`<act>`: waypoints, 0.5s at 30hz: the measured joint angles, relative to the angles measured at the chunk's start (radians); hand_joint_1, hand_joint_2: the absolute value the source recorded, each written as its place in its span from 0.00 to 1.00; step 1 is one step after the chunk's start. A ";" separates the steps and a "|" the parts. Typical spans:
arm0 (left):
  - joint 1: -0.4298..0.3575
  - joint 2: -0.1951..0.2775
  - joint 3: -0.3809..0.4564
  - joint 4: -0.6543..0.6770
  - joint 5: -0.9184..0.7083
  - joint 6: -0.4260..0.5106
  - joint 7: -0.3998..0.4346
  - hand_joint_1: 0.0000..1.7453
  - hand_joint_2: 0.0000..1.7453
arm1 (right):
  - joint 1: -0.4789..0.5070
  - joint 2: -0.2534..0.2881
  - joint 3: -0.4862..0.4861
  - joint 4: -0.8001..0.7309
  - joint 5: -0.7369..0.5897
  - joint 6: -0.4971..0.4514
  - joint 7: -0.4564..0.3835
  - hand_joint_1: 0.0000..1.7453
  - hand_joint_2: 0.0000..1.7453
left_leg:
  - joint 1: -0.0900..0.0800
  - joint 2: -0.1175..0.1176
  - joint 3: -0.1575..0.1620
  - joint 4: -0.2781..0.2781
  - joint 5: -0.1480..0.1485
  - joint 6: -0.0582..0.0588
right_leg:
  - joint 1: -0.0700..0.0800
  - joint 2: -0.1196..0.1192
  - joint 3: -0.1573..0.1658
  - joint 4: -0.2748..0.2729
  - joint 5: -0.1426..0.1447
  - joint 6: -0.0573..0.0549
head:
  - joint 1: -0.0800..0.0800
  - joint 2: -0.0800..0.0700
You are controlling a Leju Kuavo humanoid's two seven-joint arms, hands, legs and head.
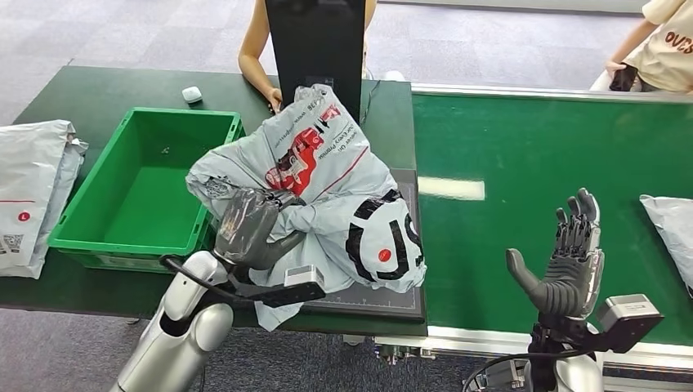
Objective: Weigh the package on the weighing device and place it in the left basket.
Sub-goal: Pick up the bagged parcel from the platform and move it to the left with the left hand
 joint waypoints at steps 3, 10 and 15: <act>-0.037 0.064 -0.011 -0.065 -0.048 -0.008 0.060 1.00 1.00 | 0.006 0.003 -0.011 0.000 0.000 0.008 -0.010 0.00 1.00 | 0.000 0.000 0.000 0.000 0.000 0.000 | 0.000 0.000 0.000 0.000 0.000 0.000 | 0.000 0.000; -0.106 0.161 0.031 -0.065 -0.078 -0.005 0.142 1.00 1.00 | 0.028 0.017 -0.026 -0.007 0.006 0.017 -0.024 0.00 1.00 | 0.000 0.000 0.001 0.000 0.001 -0.001 | 0.000 0.000 0.000 0.001 0.000 0.000 | 0.000 0.000; -0.163 0.270 0.175 0.062 -0.031 0.057 0.193 1.00 1.00 | 0.042 0.026 -0.027 -0.016 0.009 0.024 -0.025 0.00 1.00 | 0.001 0.004 0.001 -0.001 0.001 -0.001 | 0.001 0.005 -0.001 0.002 0.001 -0.001 | 0.000 0.000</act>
